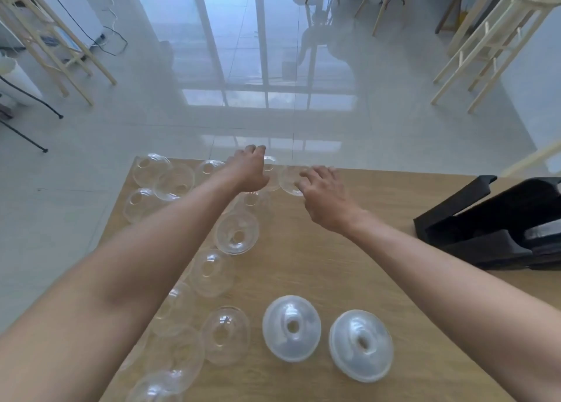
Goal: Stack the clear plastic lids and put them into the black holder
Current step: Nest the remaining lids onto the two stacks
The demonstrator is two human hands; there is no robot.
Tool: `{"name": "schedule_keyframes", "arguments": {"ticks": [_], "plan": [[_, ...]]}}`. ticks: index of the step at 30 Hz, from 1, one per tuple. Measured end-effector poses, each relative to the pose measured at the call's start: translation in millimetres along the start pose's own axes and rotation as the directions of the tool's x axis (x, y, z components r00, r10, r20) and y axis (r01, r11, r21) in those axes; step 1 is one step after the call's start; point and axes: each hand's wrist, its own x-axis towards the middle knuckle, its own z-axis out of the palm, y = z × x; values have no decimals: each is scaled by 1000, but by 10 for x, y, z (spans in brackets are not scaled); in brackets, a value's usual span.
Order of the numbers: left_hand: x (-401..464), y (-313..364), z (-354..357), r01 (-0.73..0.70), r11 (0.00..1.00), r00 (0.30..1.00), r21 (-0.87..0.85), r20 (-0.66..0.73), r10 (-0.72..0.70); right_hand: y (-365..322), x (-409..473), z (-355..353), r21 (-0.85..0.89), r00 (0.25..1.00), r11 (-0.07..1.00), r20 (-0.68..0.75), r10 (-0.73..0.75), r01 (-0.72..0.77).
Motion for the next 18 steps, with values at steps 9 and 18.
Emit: {"name": "schedule_keyframes", "arguments": {"ticks": [9,18], "plan": [[297,87,324,-38,990,999,-136,-29,34,169,40,110,-198,995,975,18,-102,103],[-579,211,-21,-179,945,957,-273,-272,103,238,-1138,-399,761,839,561,-40,543,-327]]}}
